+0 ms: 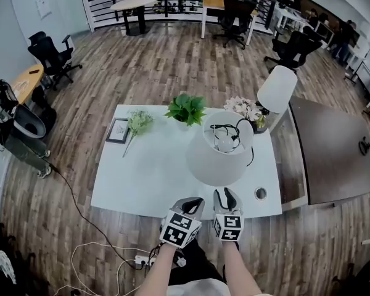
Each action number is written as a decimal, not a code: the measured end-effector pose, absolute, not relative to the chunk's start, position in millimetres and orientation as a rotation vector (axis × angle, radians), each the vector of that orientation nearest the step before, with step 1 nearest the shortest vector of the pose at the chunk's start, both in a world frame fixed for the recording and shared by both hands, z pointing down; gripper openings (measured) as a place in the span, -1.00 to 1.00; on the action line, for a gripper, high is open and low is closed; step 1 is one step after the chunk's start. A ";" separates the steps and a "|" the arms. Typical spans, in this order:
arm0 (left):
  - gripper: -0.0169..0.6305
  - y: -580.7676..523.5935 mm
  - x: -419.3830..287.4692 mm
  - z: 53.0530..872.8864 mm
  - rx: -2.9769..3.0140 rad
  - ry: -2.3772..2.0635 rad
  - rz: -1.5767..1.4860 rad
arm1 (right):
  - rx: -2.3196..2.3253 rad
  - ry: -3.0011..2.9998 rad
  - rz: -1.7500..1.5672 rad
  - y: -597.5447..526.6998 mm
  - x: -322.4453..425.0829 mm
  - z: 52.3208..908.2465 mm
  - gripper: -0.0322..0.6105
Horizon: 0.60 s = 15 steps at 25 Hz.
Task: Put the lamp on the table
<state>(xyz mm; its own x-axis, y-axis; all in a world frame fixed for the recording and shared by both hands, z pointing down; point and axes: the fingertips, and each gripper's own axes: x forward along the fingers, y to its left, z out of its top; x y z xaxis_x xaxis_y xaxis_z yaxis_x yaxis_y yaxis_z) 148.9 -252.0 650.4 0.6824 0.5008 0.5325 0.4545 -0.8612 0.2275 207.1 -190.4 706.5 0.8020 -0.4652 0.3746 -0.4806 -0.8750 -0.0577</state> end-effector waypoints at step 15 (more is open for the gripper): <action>-0.95 -227.2 99.7 617.9 2.919 0.720 0.892 | 2.995 -0.886 0.649 -145.2 141.6 648.0 -0.46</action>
<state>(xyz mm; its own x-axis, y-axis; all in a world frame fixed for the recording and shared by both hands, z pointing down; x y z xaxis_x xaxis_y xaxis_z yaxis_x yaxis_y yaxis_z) 99.7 -227.2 617.9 0.7328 0.4290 0.5281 0.4259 -0.8945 0.1357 141.6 -145.2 648.0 0.7630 -0.5310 0.3686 -0.5114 -0.8446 -0.1583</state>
